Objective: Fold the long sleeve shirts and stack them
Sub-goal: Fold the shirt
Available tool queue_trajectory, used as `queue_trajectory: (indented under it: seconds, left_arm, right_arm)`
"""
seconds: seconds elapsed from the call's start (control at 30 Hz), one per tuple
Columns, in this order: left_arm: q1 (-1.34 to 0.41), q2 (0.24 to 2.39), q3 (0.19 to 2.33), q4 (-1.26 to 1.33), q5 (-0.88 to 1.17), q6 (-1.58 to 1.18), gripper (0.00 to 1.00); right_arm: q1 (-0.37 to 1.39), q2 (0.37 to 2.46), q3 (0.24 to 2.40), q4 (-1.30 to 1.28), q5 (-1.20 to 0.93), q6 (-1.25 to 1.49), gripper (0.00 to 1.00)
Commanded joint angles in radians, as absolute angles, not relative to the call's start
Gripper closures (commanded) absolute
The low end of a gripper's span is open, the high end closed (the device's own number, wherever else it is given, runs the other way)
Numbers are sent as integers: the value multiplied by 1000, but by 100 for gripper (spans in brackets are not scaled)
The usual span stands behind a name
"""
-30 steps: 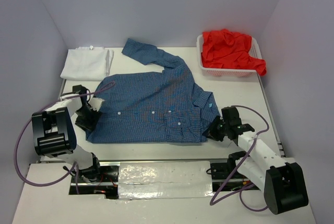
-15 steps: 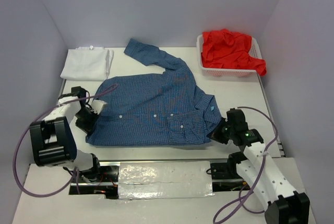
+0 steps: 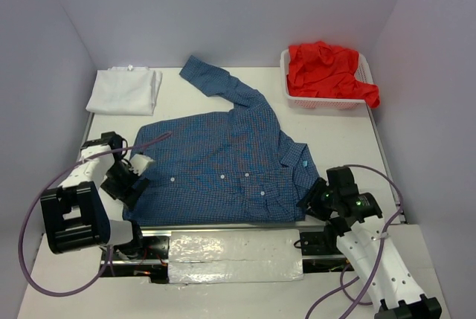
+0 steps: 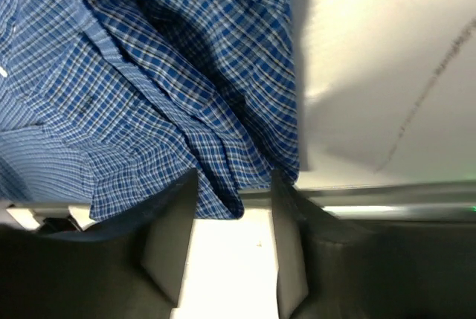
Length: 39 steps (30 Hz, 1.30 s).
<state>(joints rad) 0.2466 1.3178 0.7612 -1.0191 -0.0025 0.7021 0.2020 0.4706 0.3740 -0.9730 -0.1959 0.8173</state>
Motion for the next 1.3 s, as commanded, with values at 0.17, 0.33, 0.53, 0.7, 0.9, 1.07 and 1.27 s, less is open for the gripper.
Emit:
queue_trajectory:
  seconds: [0.17, 0.33, 0.53, 0.7, 0.9, 1.07, 1.27]
  left_arm:
    - [250, 1394, 990, -1138, -5, 675, 1]
    - [250, 1448, 1219, -1232, -8, 657, 1]
    - [247, 1566, 1437, -1148, 158, 595, 1]
    - [238, 1793, 1624, -1034, 230, 430, 21]
    - [30, 1930, 1834, -872, 218, 423, 14]
    - [-80, 2083, 2064, -685, 384, 281, 5]
    - [-155, 2341, 2267, -434, 316, -41, 1]
  right_arm:
    - [196, 512, 596, -1058, -61, 802, 39]
    - [198, 601, 780, -1006, -80, 749, 34]
    - [202, 871, 1062, -876, -142, 533, 36]
    - [270, 1265, 1398, -850, -95, 411, 38]
    - [377, 1734, 1875, -989, 35, 339, 38]
    - [371, 1747, 1772, -832, -96, 379, 39]
    - [365, 1701, 1596, -819, -72, 376, 39]
